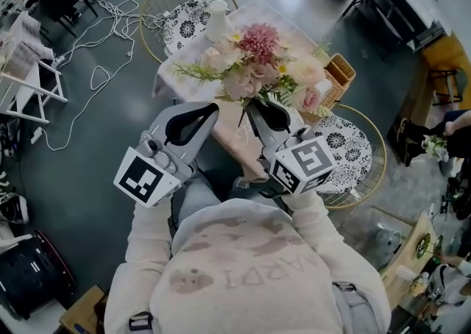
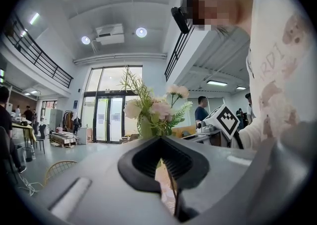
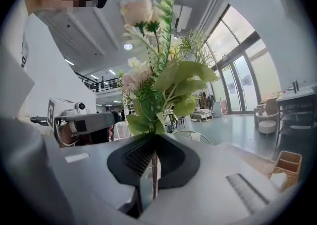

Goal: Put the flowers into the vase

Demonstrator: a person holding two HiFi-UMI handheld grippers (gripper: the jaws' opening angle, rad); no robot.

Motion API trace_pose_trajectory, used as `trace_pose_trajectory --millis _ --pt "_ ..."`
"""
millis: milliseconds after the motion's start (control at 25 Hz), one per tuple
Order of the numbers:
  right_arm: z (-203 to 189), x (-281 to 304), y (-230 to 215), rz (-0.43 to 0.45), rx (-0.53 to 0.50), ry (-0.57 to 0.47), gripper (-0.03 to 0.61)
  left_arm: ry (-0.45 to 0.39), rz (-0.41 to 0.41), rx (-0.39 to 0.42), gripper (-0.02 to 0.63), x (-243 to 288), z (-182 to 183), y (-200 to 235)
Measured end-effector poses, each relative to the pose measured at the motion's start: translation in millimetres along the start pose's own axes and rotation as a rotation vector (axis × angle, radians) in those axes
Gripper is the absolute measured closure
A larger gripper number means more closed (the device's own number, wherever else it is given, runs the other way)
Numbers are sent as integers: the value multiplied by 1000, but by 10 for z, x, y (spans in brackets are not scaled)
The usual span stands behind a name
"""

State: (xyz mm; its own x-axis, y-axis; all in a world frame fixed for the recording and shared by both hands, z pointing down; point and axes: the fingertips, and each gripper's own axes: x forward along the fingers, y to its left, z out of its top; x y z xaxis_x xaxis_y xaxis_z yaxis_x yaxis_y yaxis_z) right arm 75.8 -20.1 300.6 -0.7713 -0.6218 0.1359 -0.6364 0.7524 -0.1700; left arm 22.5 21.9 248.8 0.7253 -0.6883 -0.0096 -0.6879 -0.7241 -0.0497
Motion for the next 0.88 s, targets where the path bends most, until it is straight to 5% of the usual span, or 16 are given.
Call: trace_pose_trajectory --millis 400,880 --pt "112 1043 388 -103 -8 -50 543 -31 -93 11 613 -616 -168 999" --pt "464 1751 305 -258 -2 -80 543 -35 -176 -3 613 -920 -149 1856"
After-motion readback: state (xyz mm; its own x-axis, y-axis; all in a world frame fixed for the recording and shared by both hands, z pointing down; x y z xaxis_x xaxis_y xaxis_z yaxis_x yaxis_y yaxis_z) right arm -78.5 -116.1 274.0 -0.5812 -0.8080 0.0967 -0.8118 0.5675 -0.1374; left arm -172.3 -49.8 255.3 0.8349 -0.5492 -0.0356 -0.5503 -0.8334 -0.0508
